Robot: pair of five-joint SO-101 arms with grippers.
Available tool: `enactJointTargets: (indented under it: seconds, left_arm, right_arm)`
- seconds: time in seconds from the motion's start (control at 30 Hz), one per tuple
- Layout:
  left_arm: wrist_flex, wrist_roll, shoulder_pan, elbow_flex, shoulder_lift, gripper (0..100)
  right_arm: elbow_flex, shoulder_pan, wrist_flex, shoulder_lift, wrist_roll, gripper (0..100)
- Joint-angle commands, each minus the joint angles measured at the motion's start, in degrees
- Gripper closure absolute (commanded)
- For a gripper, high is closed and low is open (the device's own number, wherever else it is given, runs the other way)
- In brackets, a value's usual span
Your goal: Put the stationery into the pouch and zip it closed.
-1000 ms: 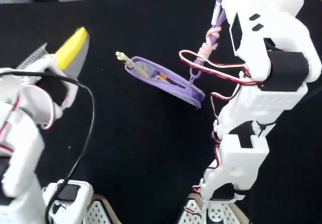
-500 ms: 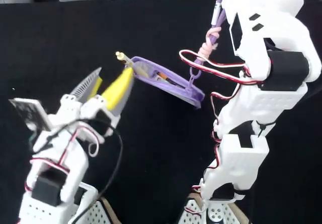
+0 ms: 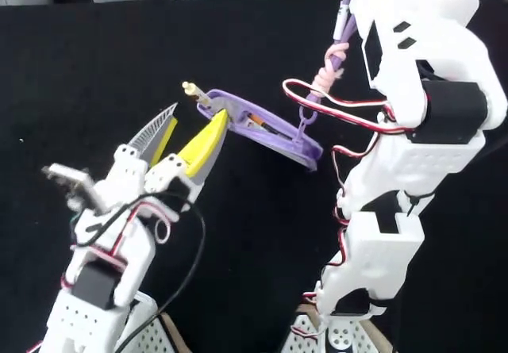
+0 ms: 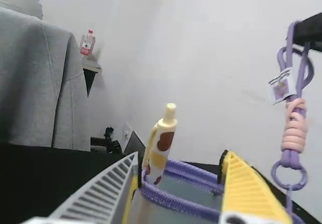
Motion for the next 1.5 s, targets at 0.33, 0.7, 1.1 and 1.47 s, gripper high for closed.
enactJointTargets:
  seconds: [0.33,0.7,1.1,1.47]
  left_arm:
    - [-3.1,-0.6,1.9,-16.5,20.5,74]
    - [-3.1,-0.8,11.7,-17.0,24.5,74]
    - [-3.0,-9.1,12.0,-19.7,22.3,97]
    - [-2.8,-9.2,11.7,-20.1,21.7,96]
  right_arm:
    - [-0.1,0.3,0.2,-0.7,-0.5,98.8]
    - [-0.1,0.4,0.2,-0.7,-0.5,98.8]
    - [-0.1,-1.1,0.2,-0.4,-0.6,98.8]
    - [0.1,-1.1,0.1,-0.3,-0.6,98.8]
